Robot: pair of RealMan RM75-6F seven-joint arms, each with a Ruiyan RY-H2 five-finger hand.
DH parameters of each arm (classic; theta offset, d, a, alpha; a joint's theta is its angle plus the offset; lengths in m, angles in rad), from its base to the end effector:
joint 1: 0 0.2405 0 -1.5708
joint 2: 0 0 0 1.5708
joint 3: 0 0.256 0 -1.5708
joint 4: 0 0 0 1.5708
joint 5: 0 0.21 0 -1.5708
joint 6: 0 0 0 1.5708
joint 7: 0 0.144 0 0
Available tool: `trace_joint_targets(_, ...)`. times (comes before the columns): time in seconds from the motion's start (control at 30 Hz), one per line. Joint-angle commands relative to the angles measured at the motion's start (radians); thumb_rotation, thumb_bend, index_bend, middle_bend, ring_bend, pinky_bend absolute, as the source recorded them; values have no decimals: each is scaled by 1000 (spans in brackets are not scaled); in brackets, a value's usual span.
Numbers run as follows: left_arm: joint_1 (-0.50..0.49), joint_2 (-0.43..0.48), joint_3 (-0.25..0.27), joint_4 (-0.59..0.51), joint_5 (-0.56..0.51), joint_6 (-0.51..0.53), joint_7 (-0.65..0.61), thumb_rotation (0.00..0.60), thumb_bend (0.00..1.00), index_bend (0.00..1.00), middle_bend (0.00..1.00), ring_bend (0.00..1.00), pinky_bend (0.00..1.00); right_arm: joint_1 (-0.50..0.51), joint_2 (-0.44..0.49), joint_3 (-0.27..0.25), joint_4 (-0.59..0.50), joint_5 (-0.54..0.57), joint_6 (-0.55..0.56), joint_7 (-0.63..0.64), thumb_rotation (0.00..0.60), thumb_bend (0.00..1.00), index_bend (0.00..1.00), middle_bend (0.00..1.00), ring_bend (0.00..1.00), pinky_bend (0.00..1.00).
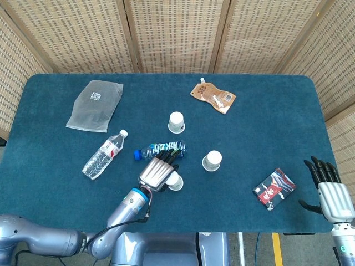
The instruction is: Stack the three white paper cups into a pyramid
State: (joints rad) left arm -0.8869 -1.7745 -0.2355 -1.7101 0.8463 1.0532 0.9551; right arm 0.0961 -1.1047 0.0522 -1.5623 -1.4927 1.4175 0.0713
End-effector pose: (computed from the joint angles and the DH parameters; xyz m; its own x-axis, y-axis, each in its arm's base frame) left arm -0.0287 0.2866 -0.0748 0.5925 0.2300 0.7721 0.7328 -0.5519 -0.3979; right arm -0.3248 -0.1858 0.1612 0.3869 -0.0578 0.9203 -0.9219 -0.0032 0.3874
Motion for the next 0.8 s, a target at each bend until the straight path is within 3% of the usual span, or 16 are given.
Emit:
trace_joint_targets(0.03,-49,-45,-35,56,-46,-8,20,600,310,391,0,0,108,4,2,0,7,5,-11,14,600,151,67,0,0,63)
trace_joint_targets(0.6,-214,-198,-153,313,-142,-15,-28,600,310,403,0,0,107,18,5,-2,33,7,-43,83,600,151,67,0,0,63)
trace_joint_targets(0.8,-247,-221,-163,352,-166,-22,-32,600,308,400,0,0,106,20,8,-2,36,8,-45,102,600,151,67,0,0,63)
